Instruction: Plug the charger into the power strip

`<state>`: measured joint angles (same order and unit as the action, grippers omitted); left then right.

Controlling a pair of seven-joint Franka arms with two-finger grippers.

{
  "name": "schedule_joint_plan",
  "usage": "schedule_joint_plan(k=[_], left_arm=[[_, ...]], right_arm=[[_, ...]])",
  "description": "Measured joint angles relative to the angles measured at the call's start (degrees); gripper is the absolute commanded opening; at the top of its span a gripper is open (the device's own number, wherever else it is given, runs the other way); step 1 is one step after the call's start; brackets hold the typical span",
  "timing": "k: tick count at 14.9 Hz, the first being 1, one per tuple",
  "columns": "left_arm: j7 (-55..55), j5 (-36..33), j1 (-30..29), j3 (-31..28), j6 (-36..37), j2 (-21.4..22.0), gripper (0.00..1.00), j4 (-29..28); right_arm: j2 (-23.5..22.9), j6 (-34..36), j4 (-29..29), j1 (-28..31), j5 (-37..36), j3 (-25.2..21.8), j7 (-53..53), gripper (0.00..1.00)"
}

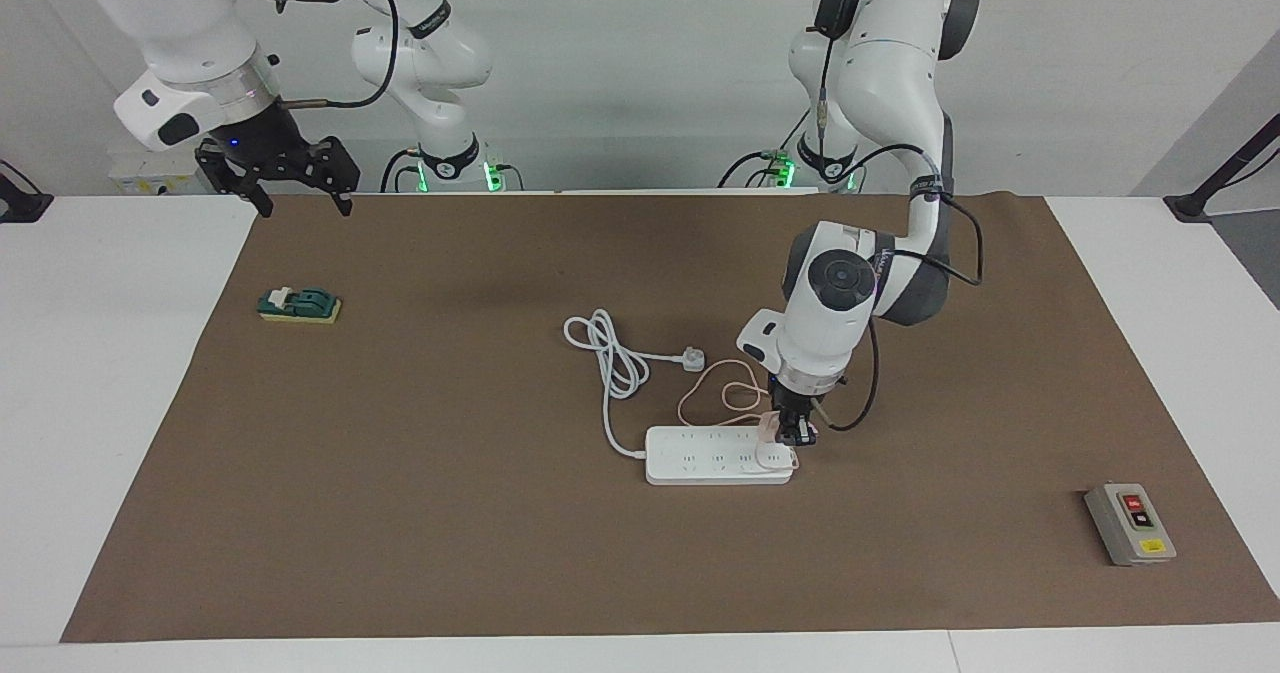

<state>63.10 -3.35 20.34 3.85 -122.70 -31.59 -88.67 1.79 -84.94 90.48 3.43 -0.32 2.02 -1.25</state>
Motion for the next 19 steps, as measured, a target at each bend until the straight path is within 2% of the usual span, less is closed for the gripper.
schedule_joint_plan(k=[5, 13, 19], left_arm=[[0.0, 0.0, 0.0, 0.0, 0.4, -0.1, 0.0, 0.3], [0.1, 0.0, 0.0, 0.1, 5.8, -3.1, 0.0, 5.6], [5.7, 1.0, -0.3, 0.1, 6.6, -3.7, 0.0, 6.6]], right_arm=[[0.0, 0.0, 0.0, 0.0, 0.0, 0.0, 0.0, 1.0], [0.0, 0.0, 0.0, 0.0, 0.0, 0.0, 0.0, 1.0], [0.0, 0.0, 0.0, 0.0, 0.0, 0.0, 0.0, 1.0]])
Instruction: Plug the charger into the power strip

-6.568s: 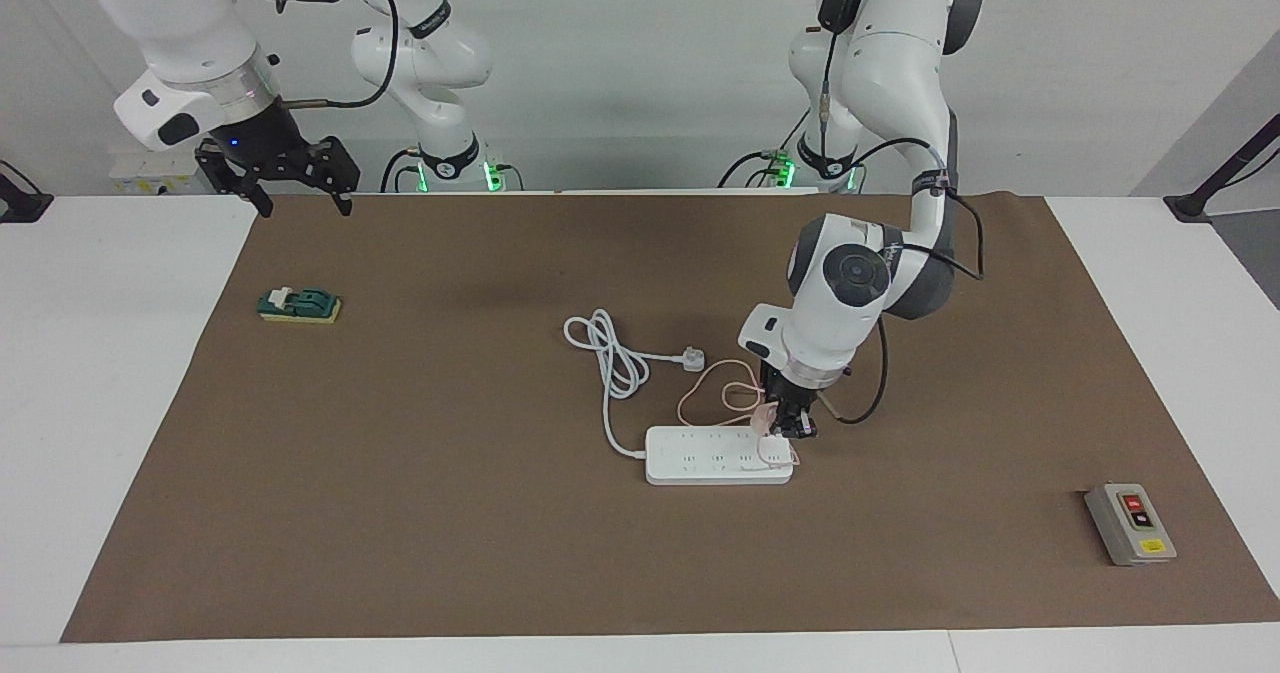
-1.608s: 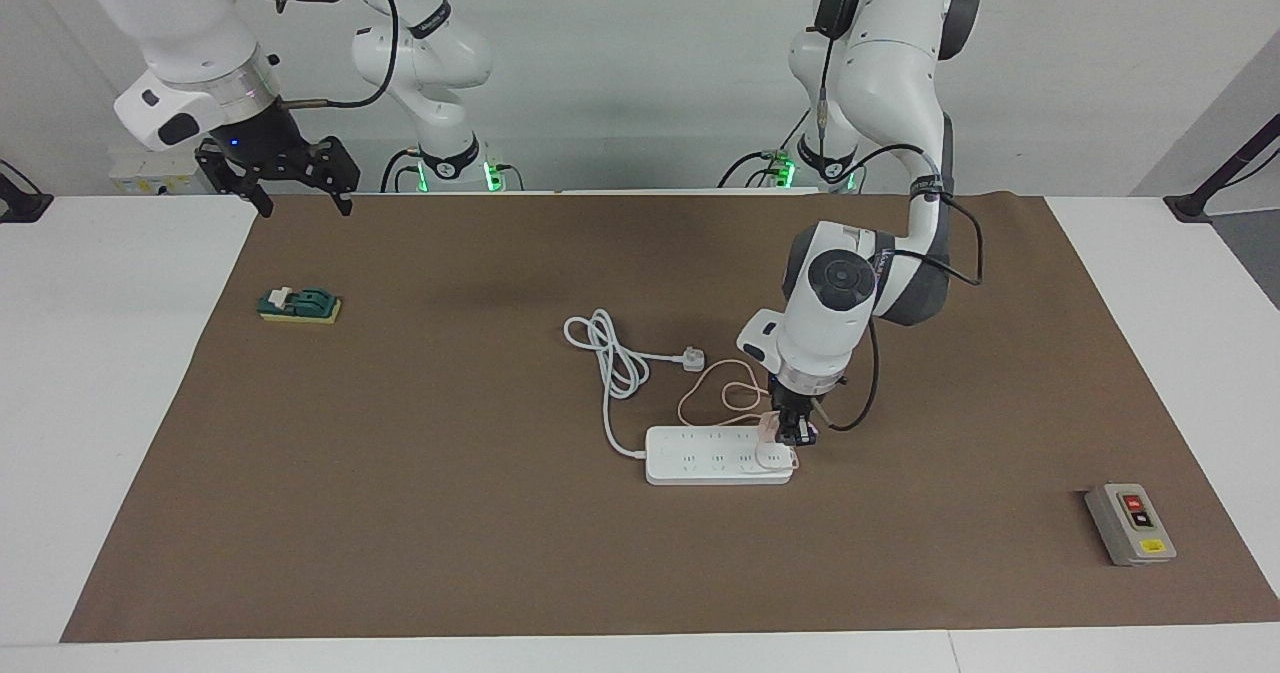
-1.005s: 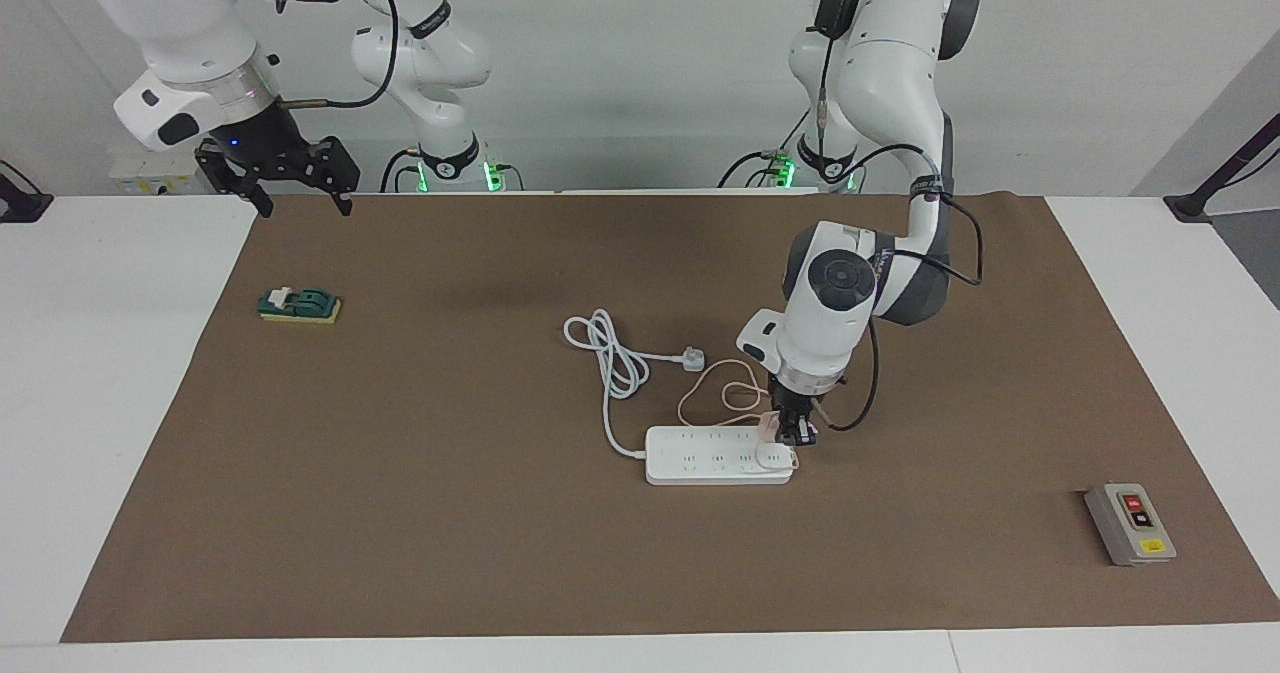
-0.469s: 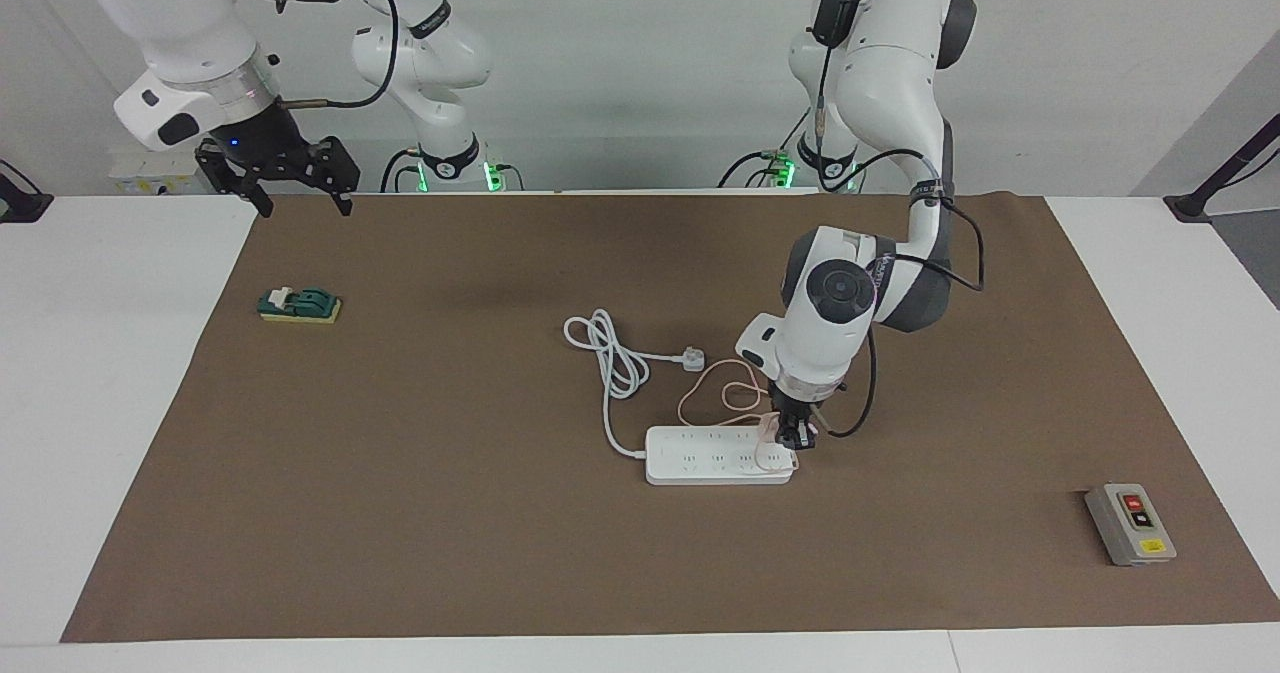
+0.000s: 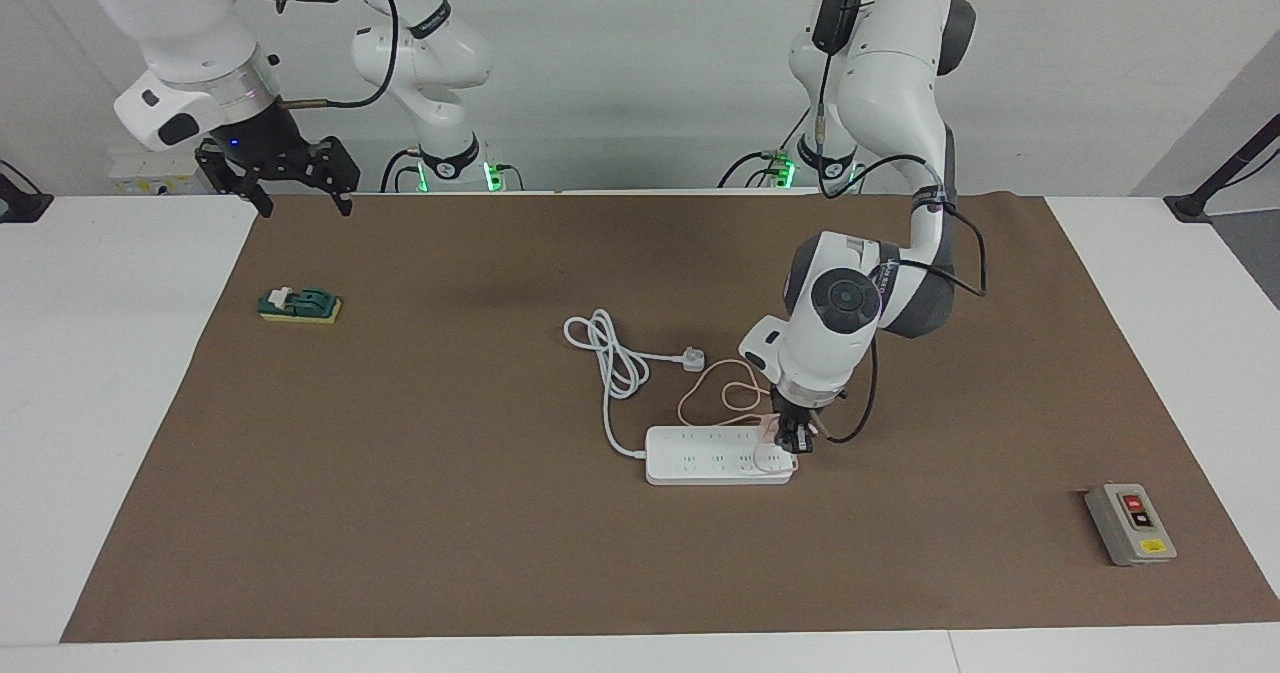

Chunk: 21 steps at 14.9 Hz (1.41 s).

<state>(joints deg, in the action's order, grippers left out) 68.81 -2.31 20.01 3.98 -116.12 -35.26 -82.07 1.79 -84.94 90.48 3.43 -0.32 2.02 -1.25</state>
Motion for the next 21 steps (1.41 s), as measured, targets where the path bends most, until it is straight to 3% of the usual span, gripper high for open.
schedule_joint_plan(k=[21], left_arm=[[-7.9, 1.7, 0.0, -0.4, 0.3, 0.0, 0.0, 0.0]], right_arm=[[0.0, 0.0, 0.0, 0.0, 0.0, 0.0, 0.0, 1.0]])
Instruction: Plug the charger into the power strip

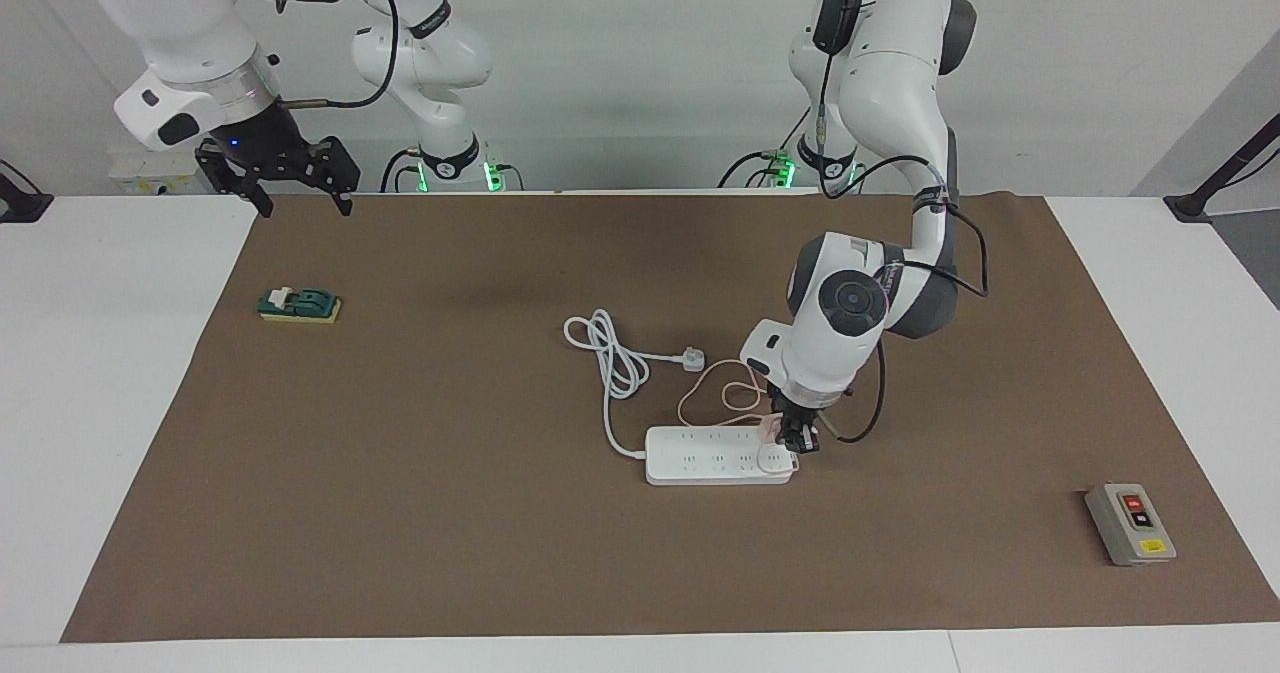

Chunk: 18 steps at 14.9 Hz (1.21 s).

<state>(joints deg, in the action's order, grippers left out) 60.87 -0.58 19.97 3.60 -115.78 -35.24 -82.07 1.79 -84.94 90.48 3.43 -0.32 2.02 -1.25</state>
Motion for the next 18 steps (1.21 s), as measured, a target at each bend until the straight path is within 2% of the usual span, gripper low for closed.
schedule_joint_plan(k=[13, 18], left_arm=[[3.7, -1.9, 0.5, 0.0, -2.7, 1.2, 0.0, -2.4], [3.7, 0.4, 0.4, -0.6, -3.4, 1.5, 0.0, -3.1]], right_arm=[[0.0, 0.0, 0.0, 0.0, 0.0, 0.0, 0.0, 1.0], [0.0, 0.0, 0.0, 0.0, 0.0, 0.0, 0.0, 1.0]])
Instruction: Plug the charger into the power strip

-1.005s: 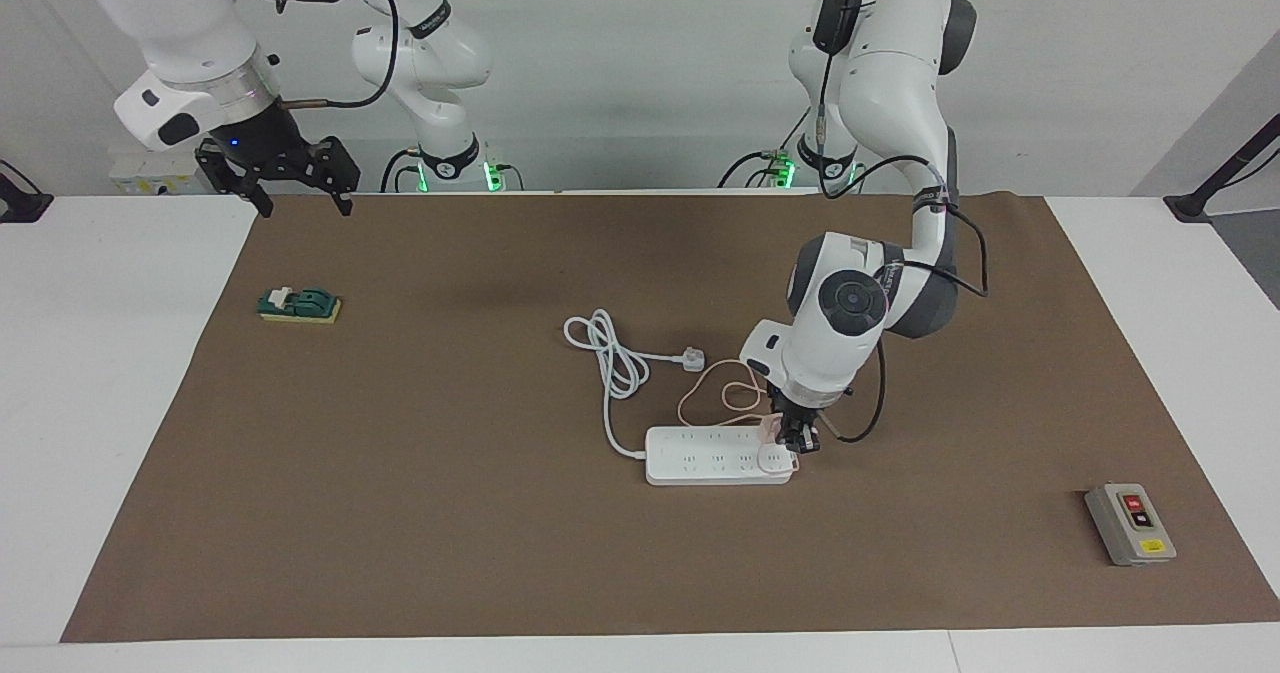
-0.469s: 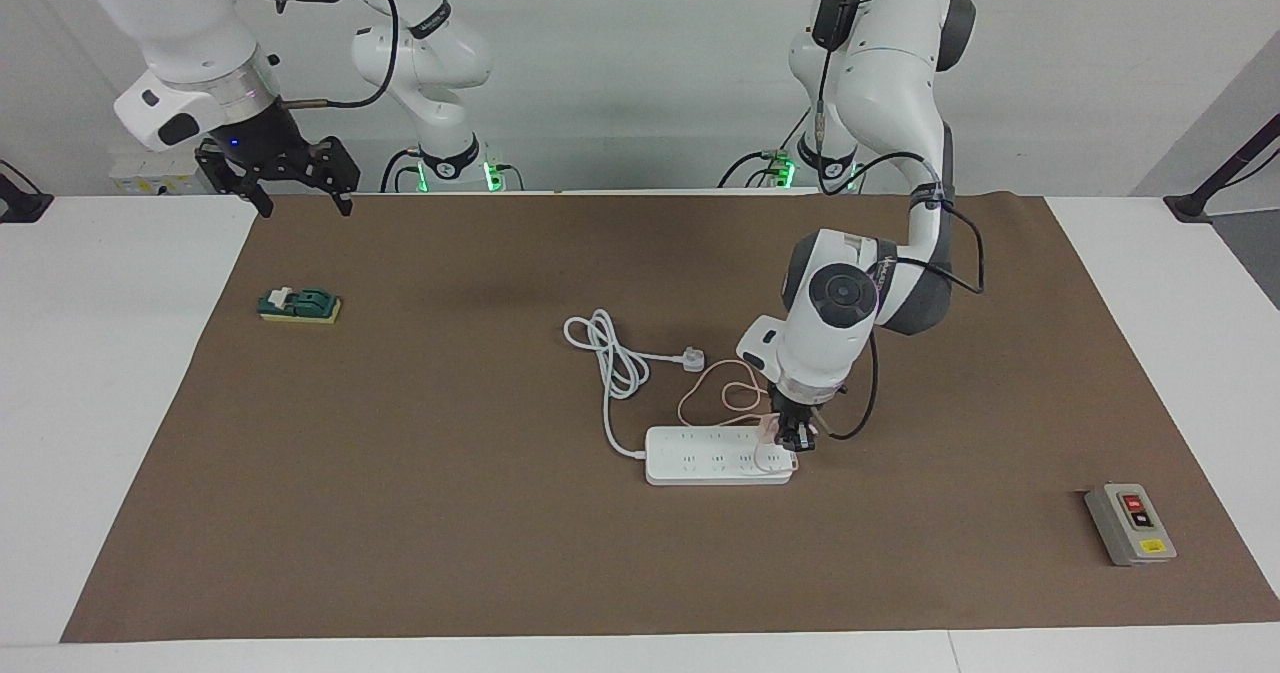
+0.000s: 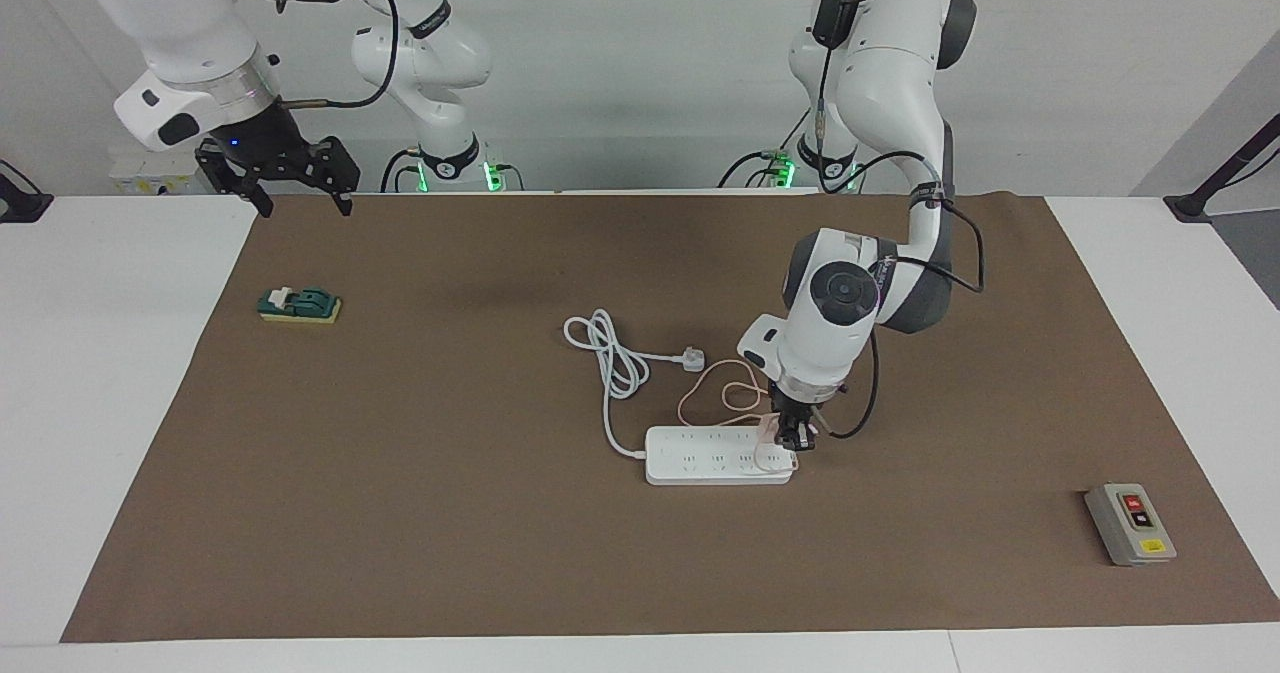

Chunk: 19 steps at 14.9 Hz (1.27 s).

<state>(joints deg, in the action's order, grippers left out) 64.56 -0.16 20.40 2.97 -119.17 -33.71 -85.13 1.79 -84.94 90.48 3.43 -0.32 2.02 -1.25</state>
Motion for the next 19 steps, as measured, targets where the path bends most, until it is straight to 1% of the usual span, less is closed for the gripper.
schedule_joint_plan(k=[8, 14, 19], left_arm=[[-1.8, 0.2, 0.0, -0.1, 0.5, -0.1, 0.0, 0.3], [-2.3, -3.6, 0.4, 0.7, 0.6, -0.1, 0.0, 0.3], [1.0, -4.0, 0.4, 0.8, 0.2, -0.2, 0.0, 0.3]], right_arm=[[0.0, 0.0, 0.0, 0.0, 0.0, 0.0, 0.0, 1.0], [0.0, 0.0, 0.0, 0.0, 0.0, 0.0, 0.0, 1.0], [0.0, 0.0, 0.0, 0.0, 0.0, 0.0, 0.0, 1.0]])
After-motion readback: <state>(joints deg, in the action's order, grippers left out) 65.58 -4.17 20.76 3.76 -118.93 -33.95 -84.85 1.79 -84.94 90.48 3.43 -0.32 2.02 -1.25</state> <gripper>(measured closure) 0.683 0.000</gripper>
